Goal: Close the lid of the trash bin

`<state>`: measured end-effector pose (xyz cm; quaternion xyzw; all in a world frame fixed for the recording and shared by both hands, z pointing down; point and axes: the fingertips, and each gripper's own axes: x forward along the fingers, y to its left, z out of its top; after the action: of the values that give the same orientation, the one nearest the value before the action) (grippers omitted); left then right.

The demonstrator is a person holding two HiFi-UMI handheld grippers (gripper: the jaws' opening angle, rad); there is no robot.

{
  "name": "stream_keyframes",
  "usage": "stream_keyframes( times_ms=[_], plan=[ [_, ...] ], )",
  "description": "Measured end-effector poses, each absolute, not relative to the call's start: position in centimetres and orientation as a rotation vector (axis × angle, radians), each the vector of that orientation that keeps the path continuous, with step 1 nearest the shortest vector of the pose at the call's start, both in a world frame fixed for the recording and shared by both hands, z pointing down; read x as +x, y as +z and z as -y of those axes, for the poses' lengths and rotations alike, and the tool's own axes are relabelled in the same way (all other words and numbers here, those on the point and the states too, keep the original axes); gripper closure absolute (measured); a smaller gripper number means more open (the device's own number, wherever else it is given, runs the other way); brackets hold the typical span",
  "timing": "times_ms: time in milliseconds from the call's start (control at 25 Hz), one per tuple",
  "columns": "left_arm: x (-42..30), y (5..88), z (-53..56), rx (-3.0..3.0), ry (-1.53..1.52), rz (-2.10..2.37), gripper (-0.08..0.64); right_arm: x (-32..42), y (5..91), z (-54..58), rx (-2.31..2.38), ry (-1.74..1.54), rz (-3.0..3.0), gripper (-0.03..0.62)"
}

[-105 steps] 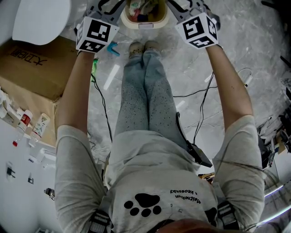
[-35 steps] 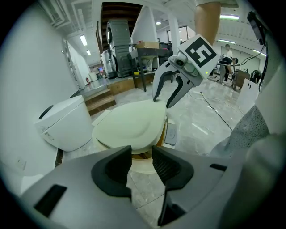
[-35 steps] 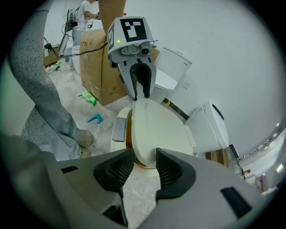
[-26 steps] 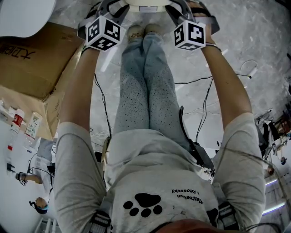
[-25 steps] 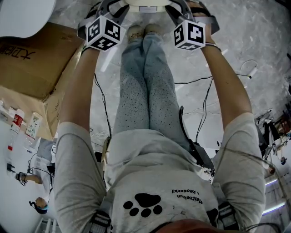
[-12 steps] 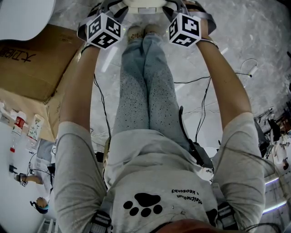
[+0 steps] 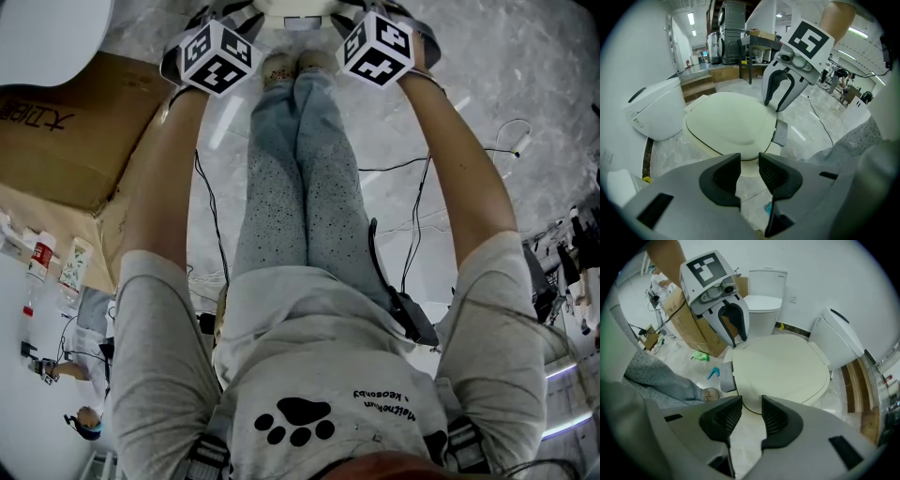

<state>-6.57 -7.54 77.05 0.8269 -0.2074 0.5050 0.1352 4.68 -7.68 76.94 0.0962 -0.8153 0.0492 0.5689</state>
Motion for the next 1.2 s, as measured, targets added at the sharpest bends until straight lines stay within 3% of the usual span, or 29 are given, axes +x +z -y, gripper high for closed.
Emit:
stream_keyframes(
  times_ms=[160, 360, 400, 440, 520, 1200],
  plan=[
    [-6.5, 77.4, 7.5, 2.349, 1.469, 0.583, 0.439, 4.5, 77.3, 7.9, 0.289, 0.247, 1.905, 0.512],
    [-6.5, 77.5, 7.5, 2.308, 1.473, 0.574, 0.44, 4.6, 77.3, 8.2, 0.38, 0.346, 1.894, 0.513],
    [-6.6, 77.5, 7.6, 2.285, 1.459, 0.59, 0.45, 4.6, 77.2, 8.3, 0.403, 0.371, 1.895, 0.521],
    [-6.7, 77.5, 7.8, 2.256, 1.443, 0.61, 0.505, 4.6, 77.1, 8.3, 0.425, 0.397, 1.897, 0.53],
    [-7.0, 77.3, 8.0, 2.208, 1.419, 0.637, 0.517, 4.7, 76.7, 8.3, 0.462, 0.445, 1.907, 0.54],
    [-5.5, 69.6, 7.9, 2.126, 1.14, 0.802, 0.54, 4.5, 67.7, 9.2, 0.82, 0.702, 2.042, 0.56]
  ],
)
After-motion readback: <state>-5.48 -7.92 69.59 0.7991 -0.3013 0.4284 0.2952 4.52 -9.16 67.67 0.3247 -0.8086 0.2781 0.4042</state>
